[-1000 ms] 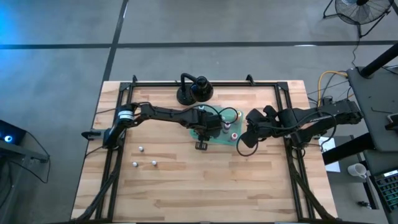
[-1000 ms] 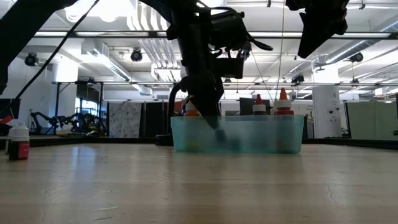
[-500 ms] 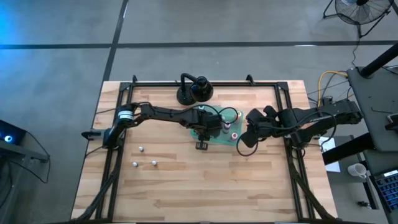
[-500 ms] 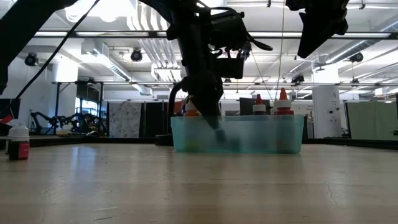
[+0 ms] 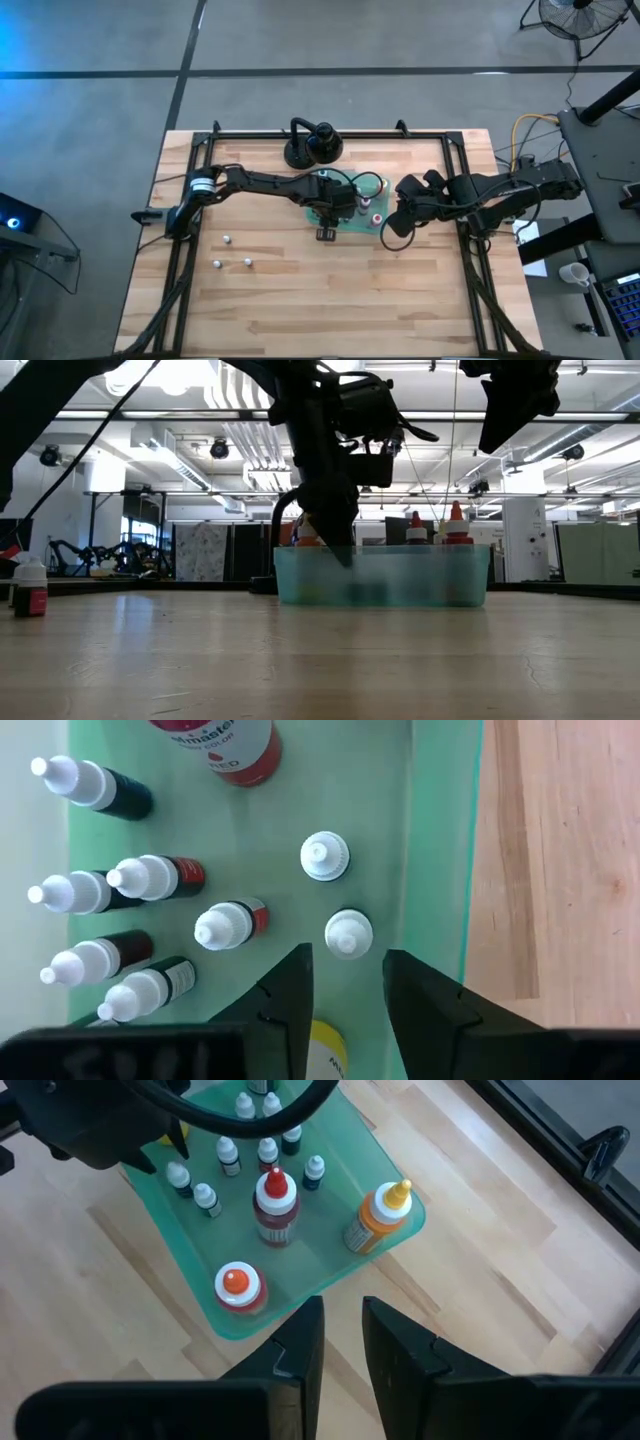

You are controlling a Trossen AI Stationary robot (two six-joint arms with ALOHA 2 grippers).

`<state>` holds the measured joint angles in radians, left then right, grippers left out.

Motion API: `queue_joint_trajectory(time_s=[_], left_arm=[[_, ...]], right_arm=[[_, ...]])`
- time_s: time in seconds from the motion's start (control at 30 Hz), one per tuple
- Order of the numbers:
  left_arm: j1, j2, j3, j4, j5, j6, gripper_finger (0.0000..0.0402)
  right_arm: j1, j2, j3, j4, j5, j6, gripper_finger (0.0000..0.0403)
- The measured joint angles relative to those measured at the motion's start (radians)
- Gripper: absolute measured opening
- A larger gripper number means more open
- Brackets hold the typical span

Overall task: Pick & Place food coloring
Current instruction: Put the pink food coloring bottle into the bin

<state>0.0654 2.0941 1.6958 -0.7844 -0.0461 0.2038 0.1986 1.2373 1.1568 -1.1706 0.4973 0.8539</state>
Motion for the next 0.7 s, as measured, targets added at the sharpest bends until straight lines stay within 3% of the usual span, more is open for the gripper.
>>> queue_joint_trajectory(time_s=[0.37,0.7], left_arm=[[0.000,0.001,0.009,-0.008,-0.007,0.004,0.0100],[-0.010,-0.012,0.172,-0.066,-0.008,-0.038,0.0100]], right_arm=[[0.000,0.000,0.000,0.000,0.000,-0.001,0.0063],[0.000,0.000,0.000,-0.001,0.001,-0.024,0.0063]])
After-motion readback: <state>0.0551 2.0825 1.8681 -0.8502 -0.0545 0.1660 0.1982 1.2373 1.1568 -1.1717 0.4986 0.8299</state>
